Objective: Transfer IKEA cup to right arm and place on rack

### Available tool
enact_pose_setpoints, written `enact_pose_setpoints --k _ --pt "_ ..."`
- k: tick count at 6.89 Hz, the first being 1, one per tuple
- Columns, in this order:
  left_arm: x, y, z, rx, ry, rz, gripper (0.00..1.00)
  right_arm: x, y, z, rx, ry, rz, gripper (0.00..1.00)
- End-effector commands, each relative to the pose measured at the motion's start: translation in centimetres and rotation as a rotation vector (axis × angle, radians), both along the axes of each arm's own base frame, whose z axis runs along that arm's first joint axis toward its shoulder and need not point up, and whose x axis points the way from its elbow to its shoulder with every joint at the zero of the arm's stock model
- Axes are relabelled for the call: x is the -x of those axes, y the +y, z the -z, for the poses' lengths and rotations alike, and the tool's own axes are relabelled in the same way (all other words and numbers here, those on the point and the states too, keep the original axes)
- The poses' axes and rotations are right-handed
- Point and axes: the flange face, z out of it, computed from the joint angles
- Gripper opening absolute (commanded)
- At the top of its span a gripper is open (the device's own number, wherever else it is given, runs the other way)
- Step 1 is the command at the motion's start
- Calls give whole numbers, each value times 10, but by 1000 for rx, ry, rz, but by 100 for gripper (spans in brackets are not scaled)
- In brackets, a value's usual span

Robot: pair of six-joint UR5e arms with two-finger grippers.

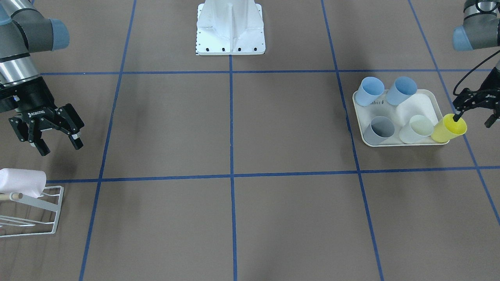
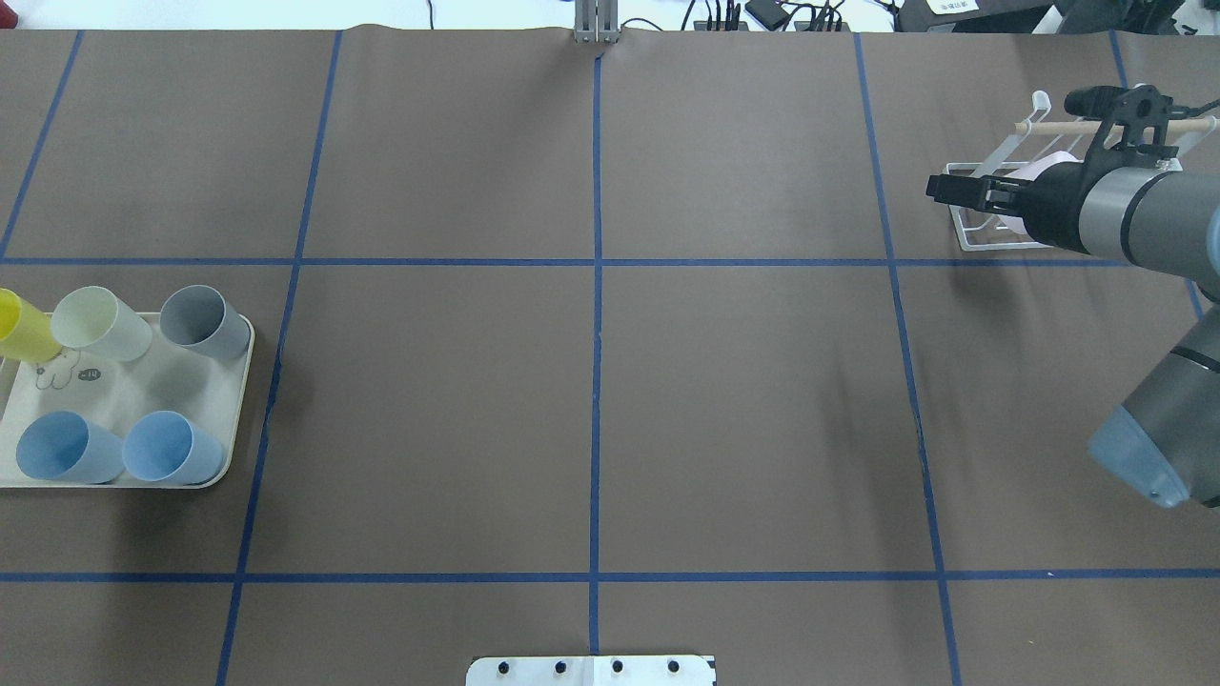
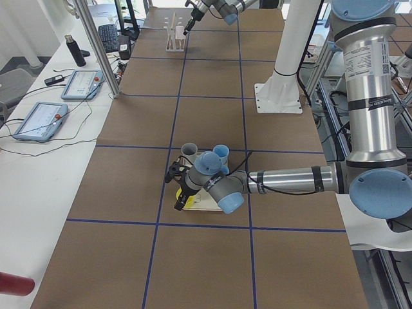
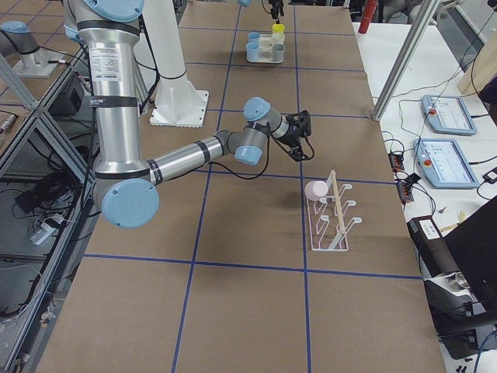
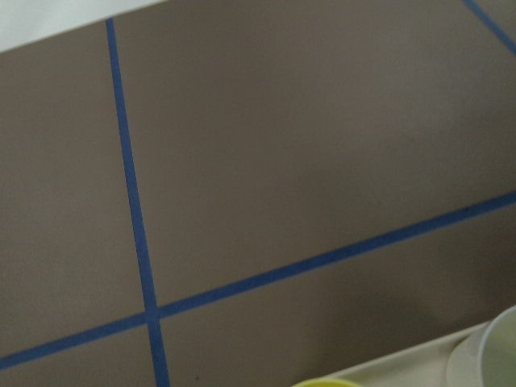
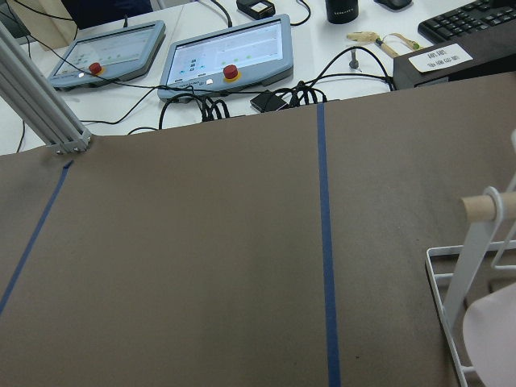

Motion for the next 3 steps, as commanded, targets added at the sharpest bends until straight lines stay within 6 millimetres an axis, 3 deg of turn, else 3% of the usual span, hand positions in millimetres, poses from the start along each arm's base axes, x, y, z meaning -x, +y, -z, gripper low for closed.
enact_pose_setpoints --k 1,3 --pt "4 1 -14 80 12 -19 98 -2 2 4 -9 -3 -7 100" --pt "-2 -8 -14 91 23 -26 91 -3 2 3 -7 -2 -7 100"
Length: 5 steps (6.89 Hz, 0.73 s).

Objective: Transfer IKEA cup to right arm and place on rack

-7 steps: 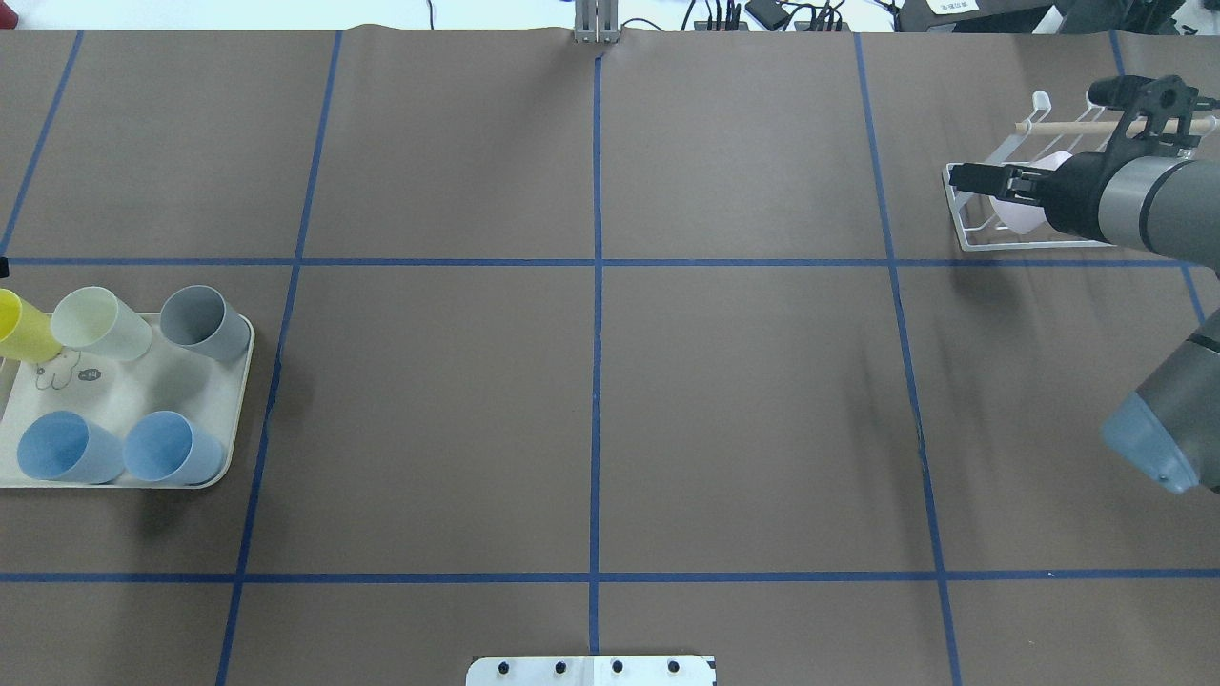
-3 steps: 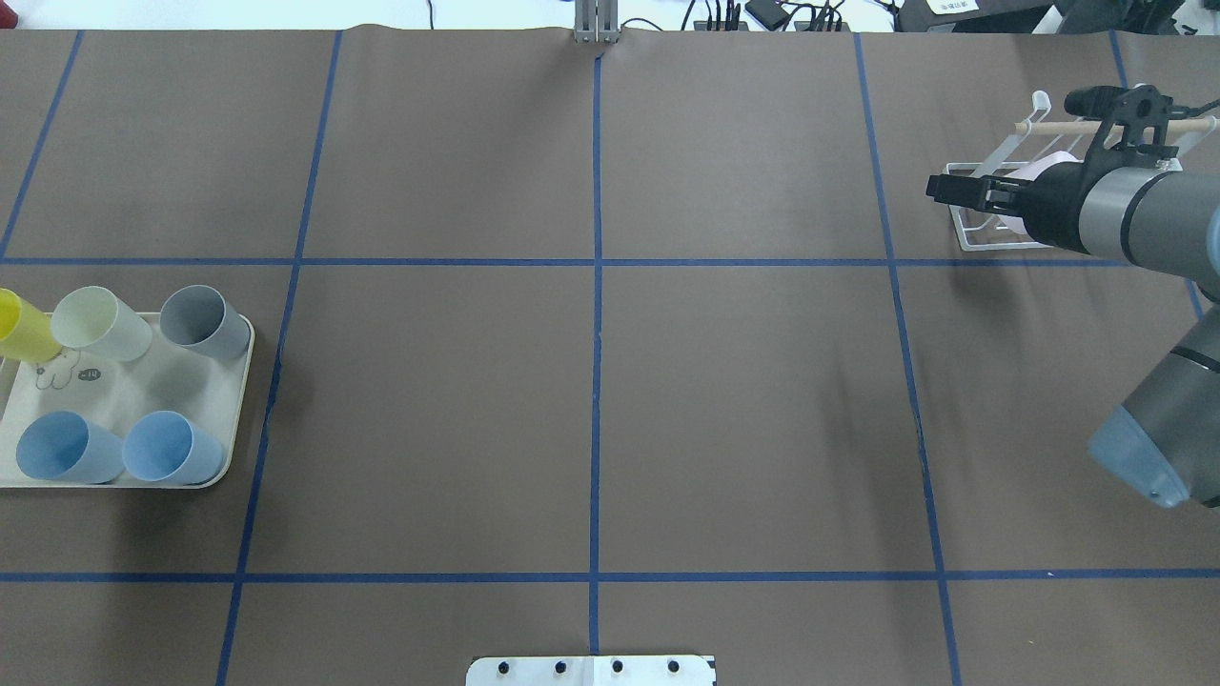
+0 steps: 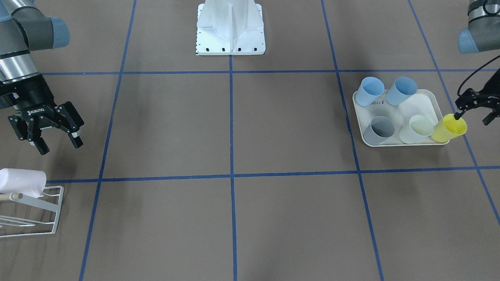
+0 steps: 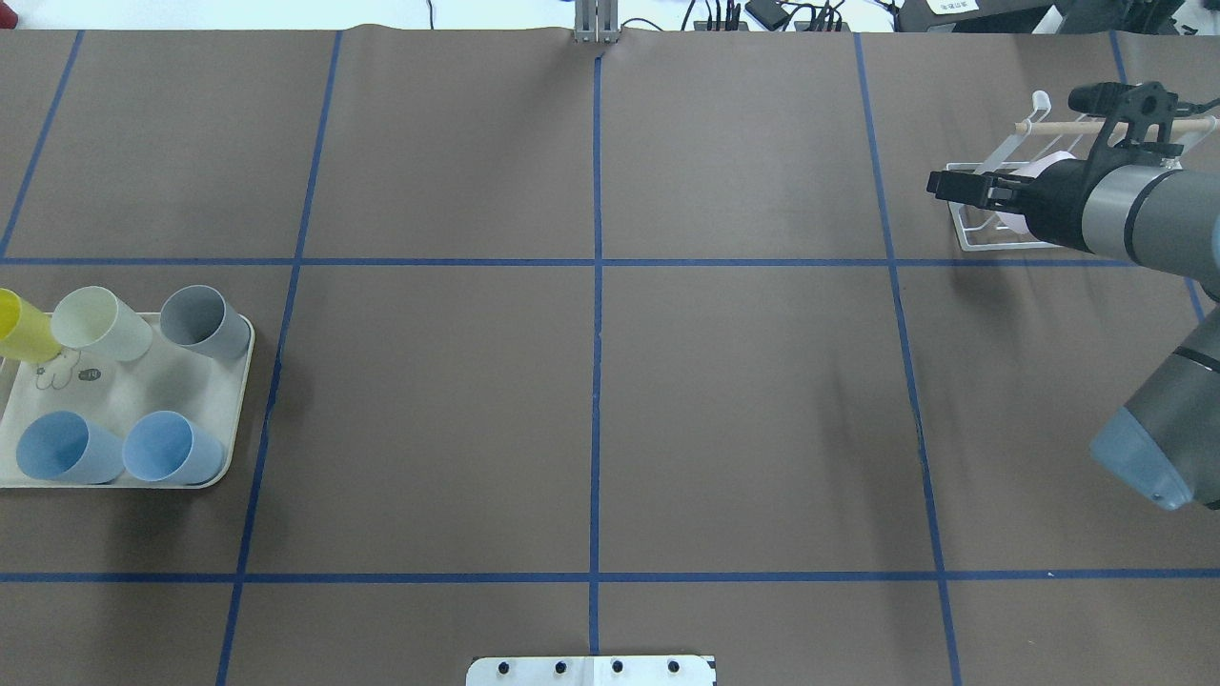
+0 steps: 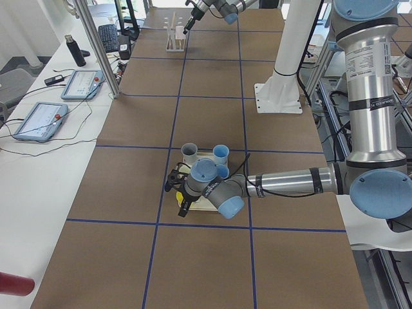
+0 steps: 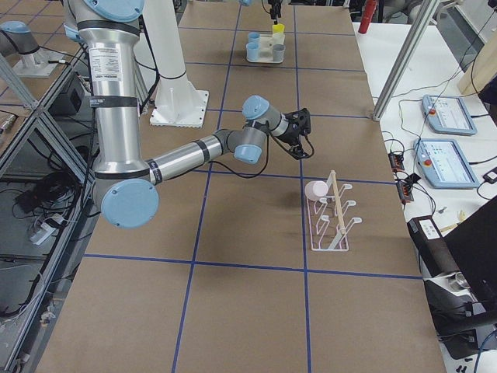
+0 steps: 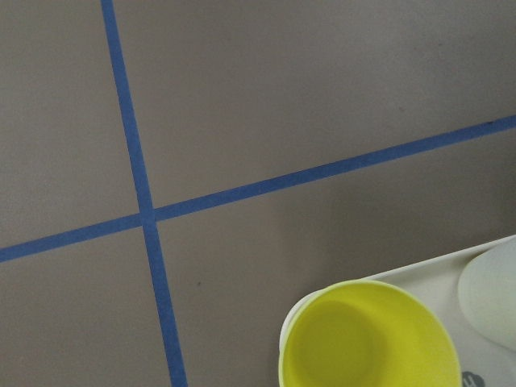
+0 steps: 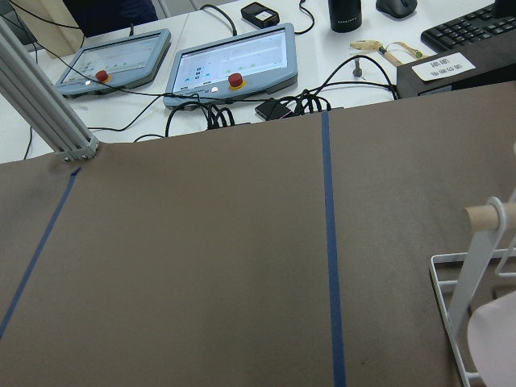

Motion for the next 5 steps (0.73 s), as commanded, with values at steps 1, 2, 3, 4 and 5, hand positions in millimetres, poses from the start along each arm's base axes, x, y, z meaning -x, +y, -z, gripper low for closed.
enact_pose_setpoints --k 1,2,3,4,5 --pt "-6 -8 4 9 26 -19 91 1 1 -2 0 5 -4 100" --pt "-8 -14 2 11 24 -18 90 3 2 -3 0 7 -3 100" --pt "-9 -16 -6 25 21 -19 88 4 2 -3 0 7 -3 100" --pt "-9 -16 -7 27 21 -20 84 5 2 -3 1 6 -2 100" --pt "-8 -15 -10 33 19 -18 74 5 2 -3 2 7 -2 100"
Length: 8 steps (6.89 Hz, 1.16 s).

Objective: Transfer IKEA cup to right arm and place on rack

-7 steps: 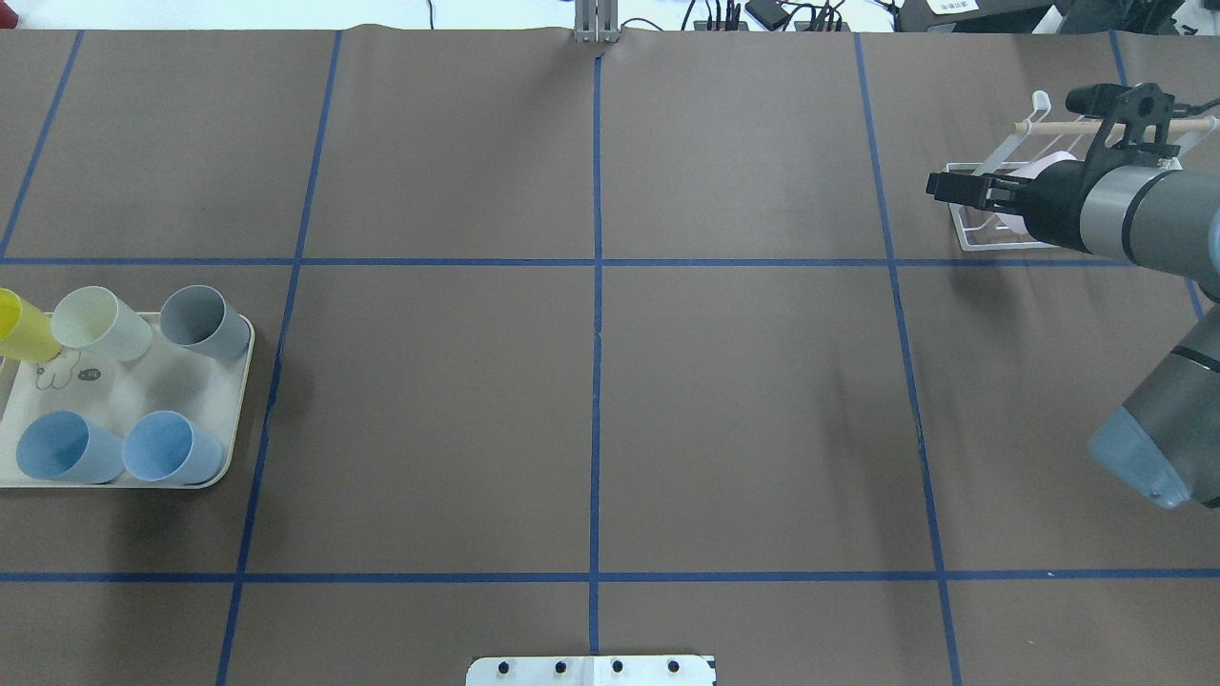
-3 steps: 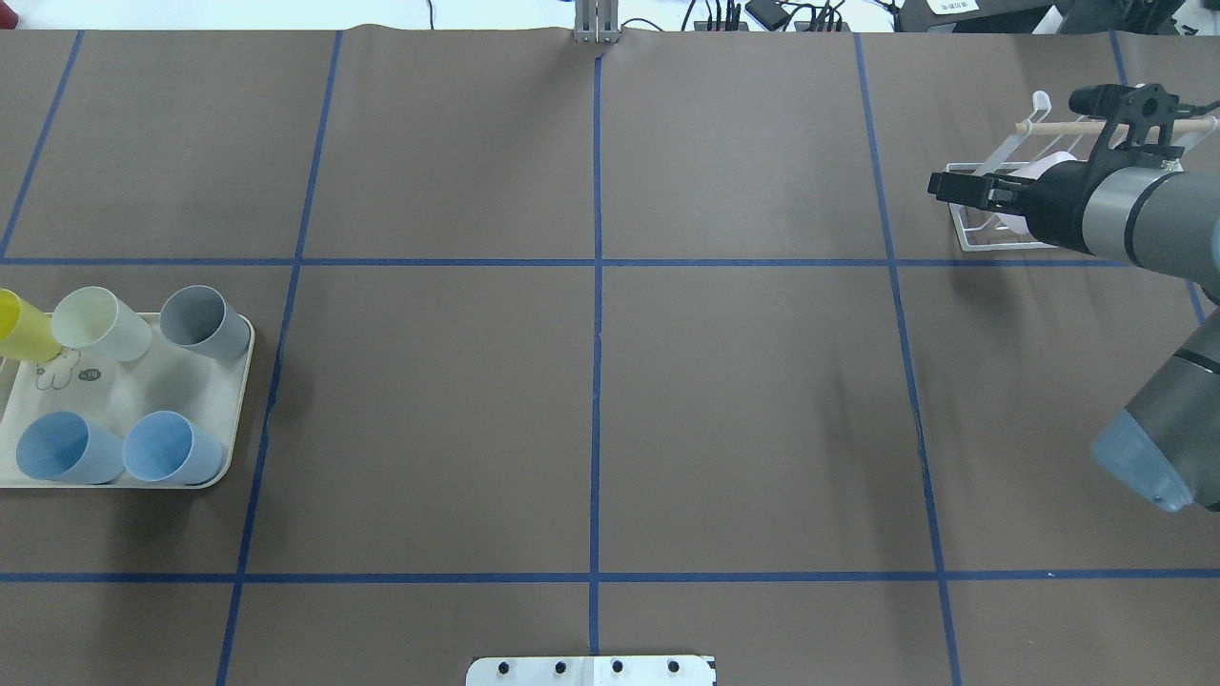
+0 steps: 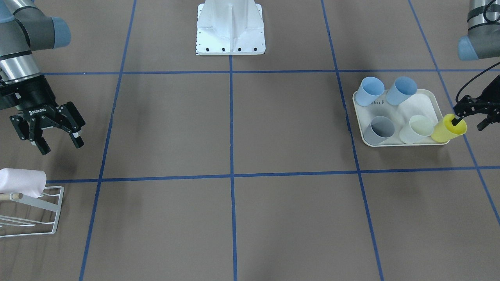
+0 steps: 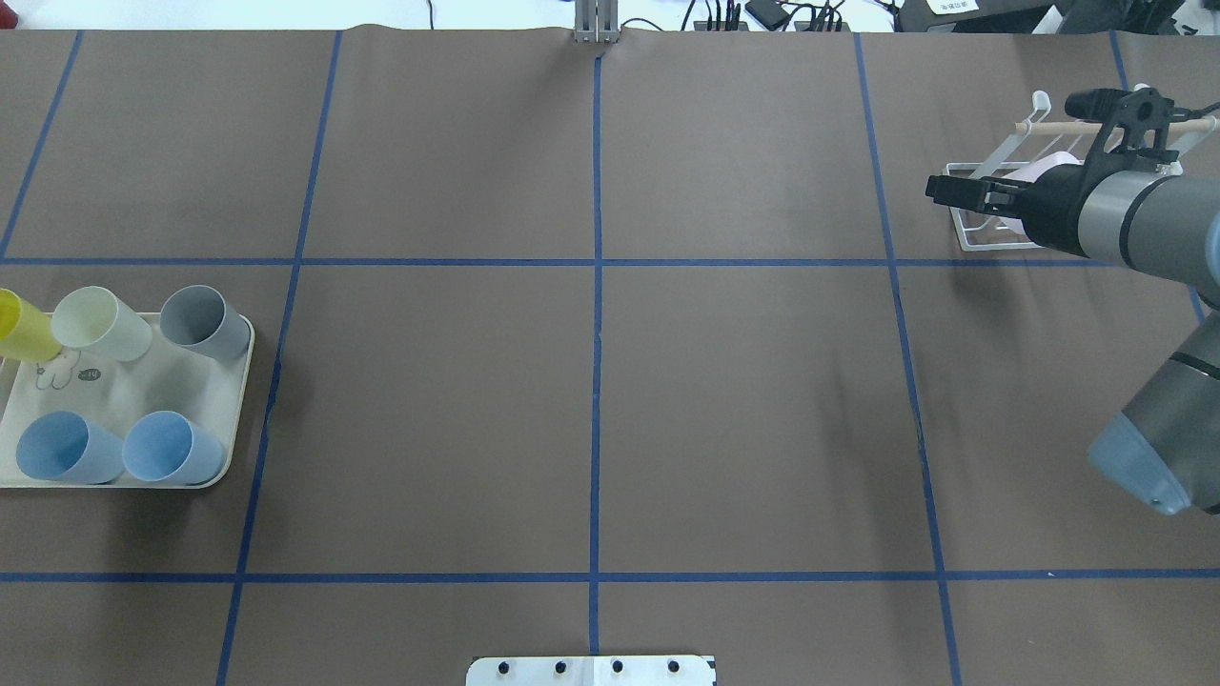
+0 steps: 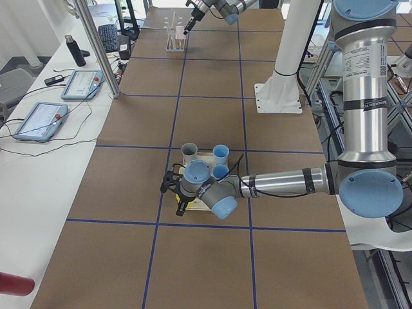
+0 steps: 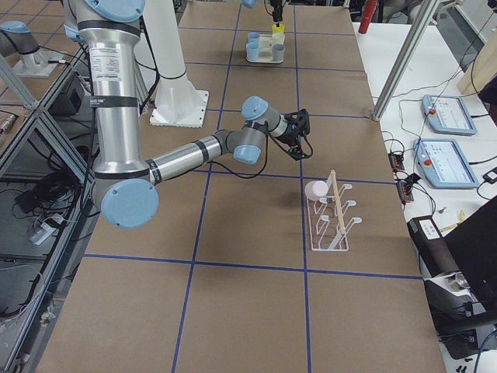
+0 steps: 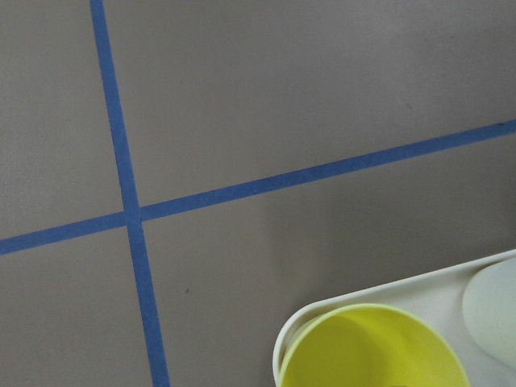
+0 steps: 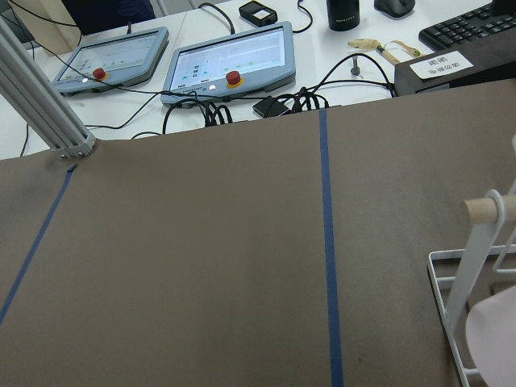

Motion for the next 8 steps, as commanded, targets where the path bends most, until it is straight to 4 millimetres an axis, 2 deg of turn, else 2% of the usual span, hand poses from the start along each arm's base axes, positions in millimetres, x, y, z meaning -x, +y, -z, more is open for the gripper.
enact_pose_setpoints --k 1,2,3,5,6,8 --pt "0 1 -5 7 -1 0 55 1 0 0 0 3 -4 100" --pt "0 1 -4 8 0 -1 41 3 1 -1 1 4 1 100" --pt "0 0 -4 9 0 0 37 5 1 0 -2 2 3 100" --pt "1 2 1 3 9 -3 22 9 3 2 15 -18 -1 100" --pt "-2 9 0 20 51 -41 0 17 5 4 22 -32 -18 100" --pt "4 12 -4 24 43 -32 0 26 9 7 19 -35 -15 100"
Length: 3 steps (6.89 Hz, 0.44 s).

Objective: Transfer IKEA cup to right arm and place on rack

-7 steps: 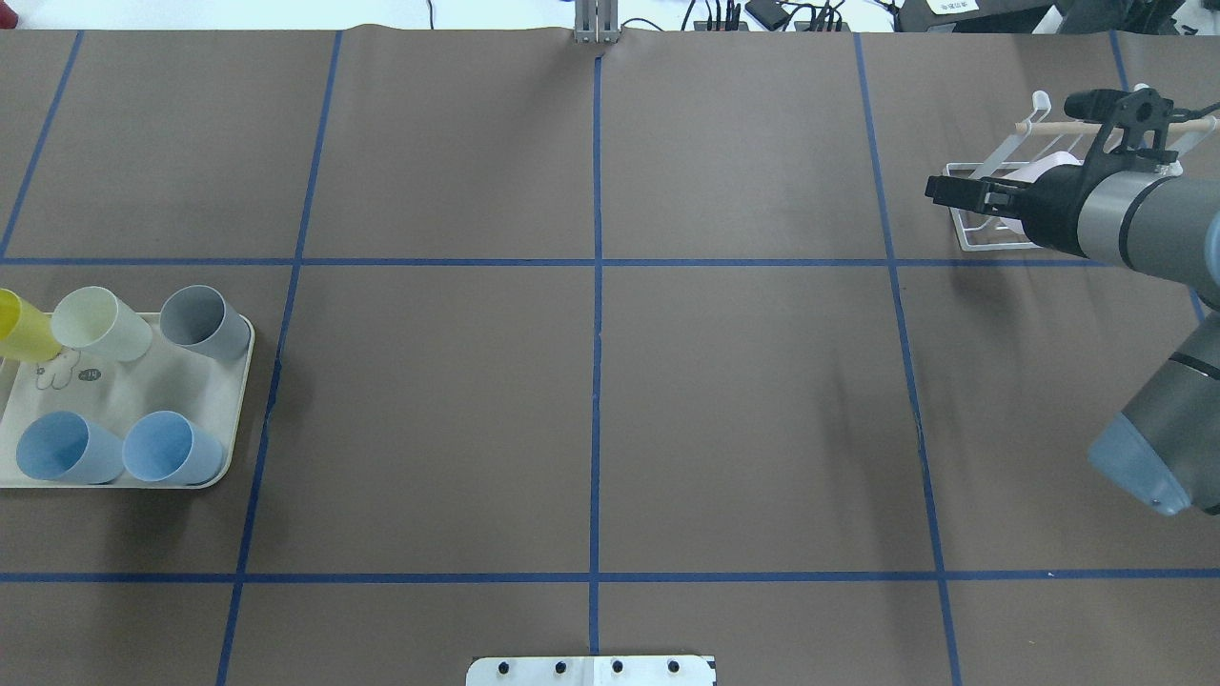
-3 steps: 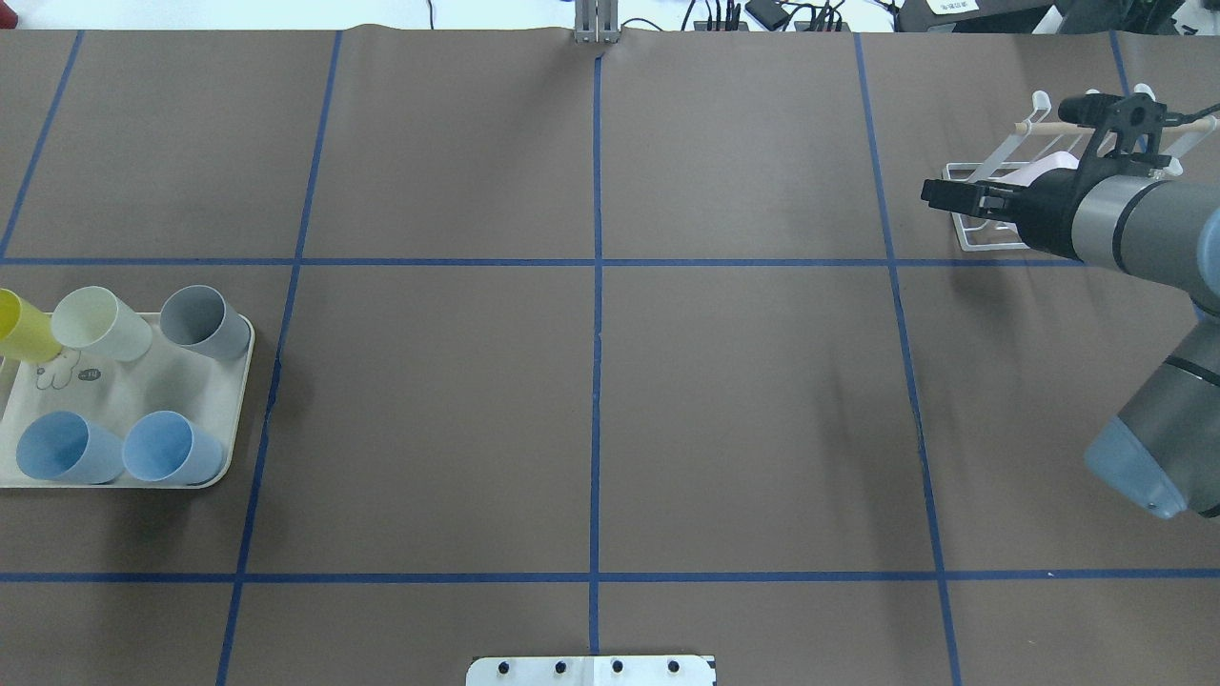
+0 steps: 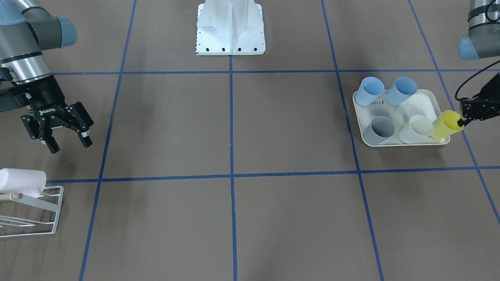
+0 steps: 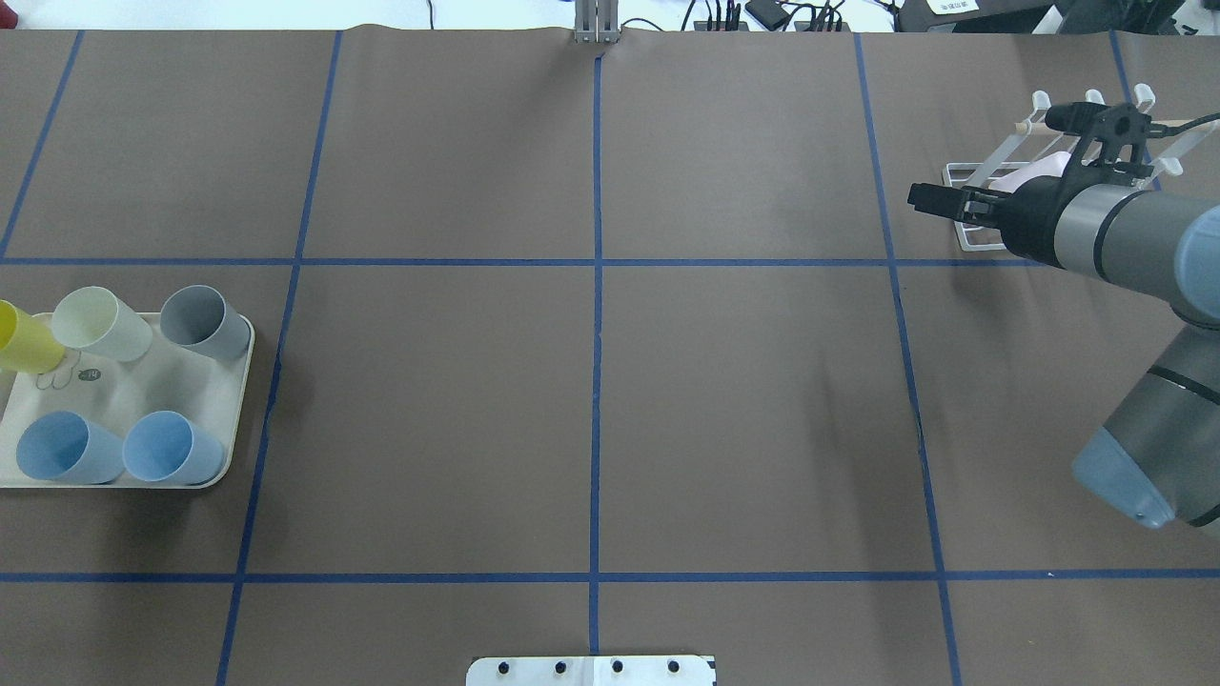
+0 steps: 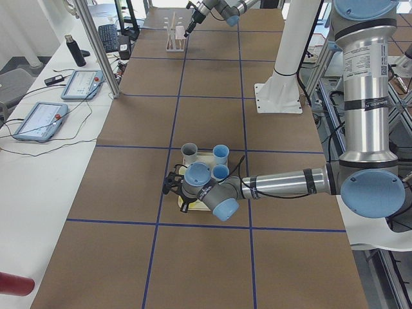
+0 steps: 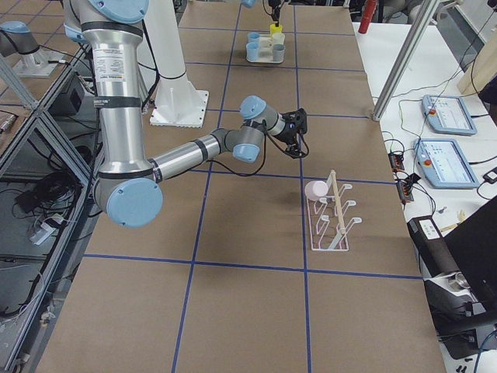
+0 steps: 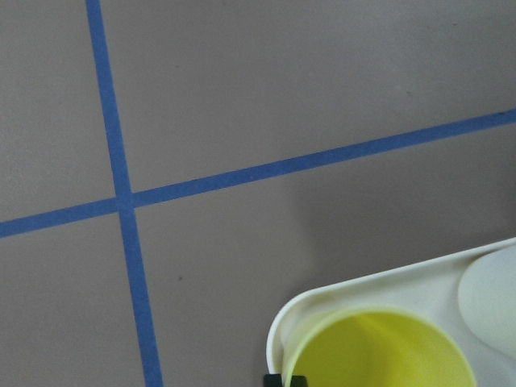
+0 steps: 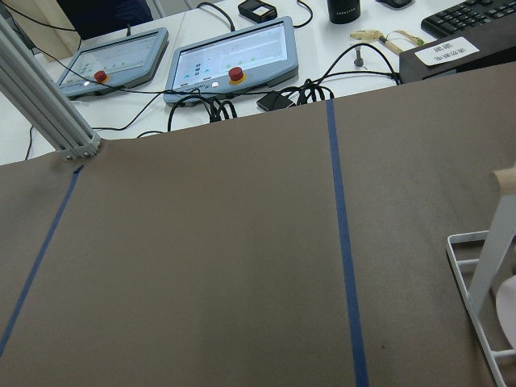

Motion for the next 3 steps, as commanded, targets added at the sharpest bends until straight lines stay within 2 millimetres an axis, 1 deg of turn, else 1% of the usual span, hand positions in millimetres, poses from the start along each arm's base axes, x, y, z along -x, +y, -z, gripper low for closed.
enact_pose_setpoints --k 1,2,3 --pt "23 0 11 -14 14 42 0 7 3 2 0 -6 0 100" --pt "58 15 19 -25 12 114 0 10 5 2 0 -6 6 100" --pt "91 25 44 -64 28 178 0 14 7 3 0 -9 -13 100"
